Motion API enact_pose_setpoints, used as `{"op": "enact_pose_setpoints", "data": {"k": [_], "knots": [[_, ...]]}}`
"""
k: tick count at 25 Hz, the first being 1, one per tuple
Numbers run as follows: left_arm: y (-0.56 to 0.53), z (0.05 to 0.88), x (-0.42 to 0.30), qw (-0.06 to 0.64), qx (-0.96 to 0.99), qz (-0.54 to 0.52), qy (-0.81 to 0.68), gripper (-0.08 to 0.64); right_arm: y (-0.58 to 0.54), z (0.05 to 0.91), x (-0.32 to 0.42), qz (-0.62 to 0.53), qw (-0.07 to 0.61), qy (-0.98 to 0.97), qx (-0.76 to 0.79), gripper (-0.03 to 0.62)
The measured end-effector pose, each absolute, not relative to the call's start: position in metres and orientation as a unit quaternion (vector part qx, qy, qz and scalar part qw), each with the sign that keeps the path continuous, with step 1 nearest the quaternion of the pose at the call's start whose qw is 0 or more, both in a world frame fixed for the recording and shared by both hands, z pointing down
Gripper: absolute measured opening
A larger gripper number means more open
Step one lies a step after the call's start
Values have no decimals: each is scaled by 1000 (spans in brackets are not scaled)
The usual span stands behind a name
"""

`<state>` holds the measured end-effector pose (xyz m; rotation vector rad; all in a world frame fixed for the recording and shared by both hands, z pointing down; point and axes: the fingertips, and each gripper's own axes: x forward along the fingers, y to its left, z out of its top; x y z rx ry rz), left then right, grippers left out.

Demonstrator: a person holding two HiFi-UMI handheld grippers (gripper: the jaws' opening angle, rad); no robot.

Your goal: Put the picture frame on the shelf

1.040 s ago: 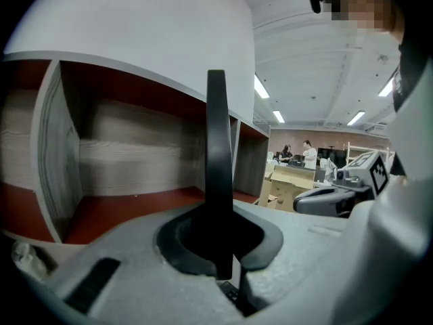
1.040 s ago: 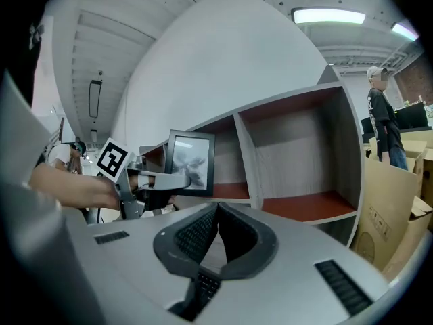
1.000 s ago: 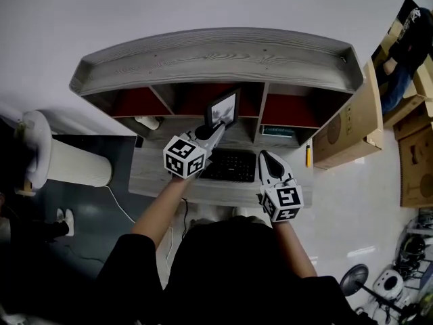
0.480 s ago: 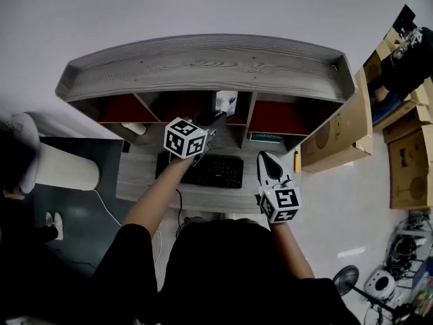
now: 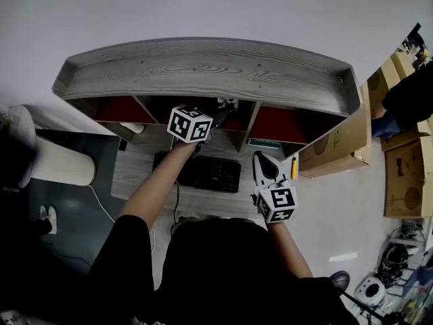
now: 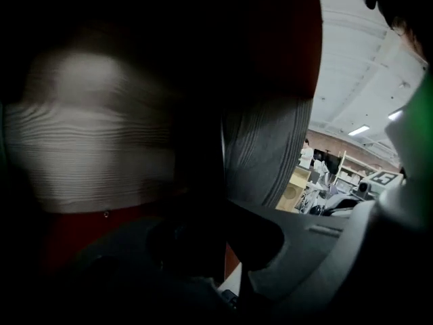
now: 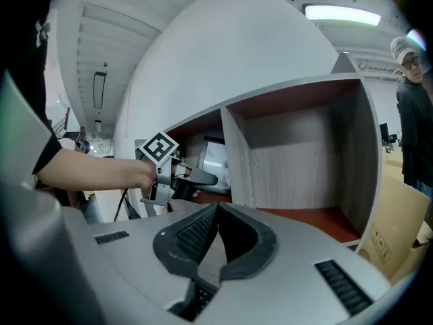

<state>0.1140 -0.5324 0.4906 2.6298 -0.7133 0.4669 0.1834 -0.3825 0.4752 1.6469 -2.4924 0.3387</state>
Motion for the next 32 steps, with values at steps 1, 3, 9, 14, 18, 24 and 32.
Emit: {"op": "enact_pose_setpoints", "data": {"k": [1,3,9,14,18,24,32], "knots": [[-535,490,116,188,935,168,-250,37,-384,475,181,112,68,-829,544,12],[-541,489,119,184,934,173,-253,48,-388,474,178,109,69,-832,540,12],[-563,494,114,176,919,182,-303,204,-394,472,177,107,69,-834,537,12],[-568,492,116,165,918,183,-309,247,-394,476,187,110,69,-828,545,12],[-571,489,121,123,920,219,-301,249,-393,476,188,109,67,-827,547,12],[-587,488,126,121,917,211,-315,285,-391,475,191,112,66,-823,553,12],[-577,487,113,130,912,173,-348,316,-382,480,192,118,64,-824,551,12]]}}
